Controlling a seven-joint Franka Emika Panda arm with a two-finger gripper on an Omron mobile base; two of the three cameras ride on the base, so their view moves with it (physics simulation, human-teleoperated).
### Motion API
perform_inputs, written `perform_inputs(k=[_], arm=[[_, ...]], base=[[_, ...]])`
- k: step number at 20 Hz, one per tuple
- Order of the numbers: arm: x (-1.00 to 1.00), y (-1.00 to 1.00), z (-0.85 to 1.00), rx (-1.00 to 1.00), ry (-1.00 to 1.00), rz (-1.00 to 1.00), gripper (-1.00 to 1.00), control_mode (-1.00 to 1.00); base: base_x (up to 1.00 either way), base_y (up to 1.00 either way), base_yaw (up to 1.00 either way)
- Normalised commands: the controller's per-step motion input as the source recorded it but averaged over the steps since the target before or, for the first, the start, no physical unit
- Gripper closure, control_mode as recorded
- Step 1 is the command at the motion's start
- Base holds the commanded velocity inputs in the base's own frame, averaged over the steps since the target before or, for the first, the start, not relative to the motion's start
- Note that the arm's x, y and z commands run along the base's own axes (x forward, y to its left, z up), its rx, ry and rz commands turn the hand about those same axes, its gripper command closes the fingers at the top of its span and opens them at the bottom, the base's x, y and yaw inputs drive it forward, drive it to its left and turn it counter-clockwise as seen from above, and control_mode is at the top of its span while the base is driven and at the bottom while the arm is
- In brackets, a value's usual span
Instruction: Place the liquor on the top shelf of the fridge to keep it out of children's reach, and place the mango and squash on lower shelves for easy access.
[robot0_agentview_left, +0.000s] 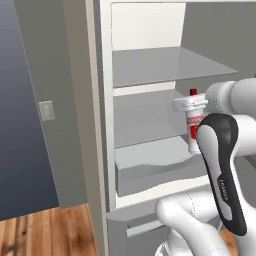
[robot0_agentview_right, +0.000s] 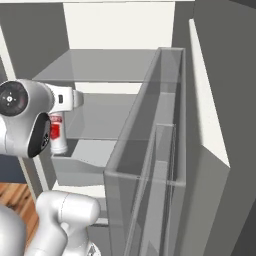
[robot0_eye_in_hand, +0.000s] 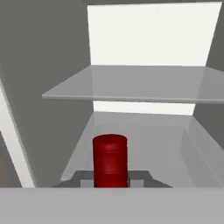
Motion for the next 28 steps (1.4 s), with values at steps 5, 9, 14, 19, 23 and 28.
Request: perform_inputs(k=[5, 9, 14, 19, 23, 28], arm=[[0.0, -0.01, 0.32, 0.0, -0.38, 0.04, 1.0, -1.0], [0.0, -0.02, 0.55, 0.01, -0.27, 0.04, 1.0, -1.0], [0.0, 0.0, 0.68, 0.0, -0.12, 0.01, 1.0, -1.0], [0.01, 0.0, 0.8, 0.0, 0.0, 0.0, 1.0, -1.0], [0.12, -0.01, 0.8, 0.0, 0.05, 0.0, 1.0, -1.0], [0.22, -0.04, 0.25, 0.0, 0.02, 0.0, 1.0, -1.0]], base=[[0.0, 0.0, 0.0], [0.0, 0.0, 0.0], [0.0, 0.0, 0.0], [0.0, 0.0, 0.0], [0.0, 0.0, 0.0], [0.0, 0.0, 0.0]])
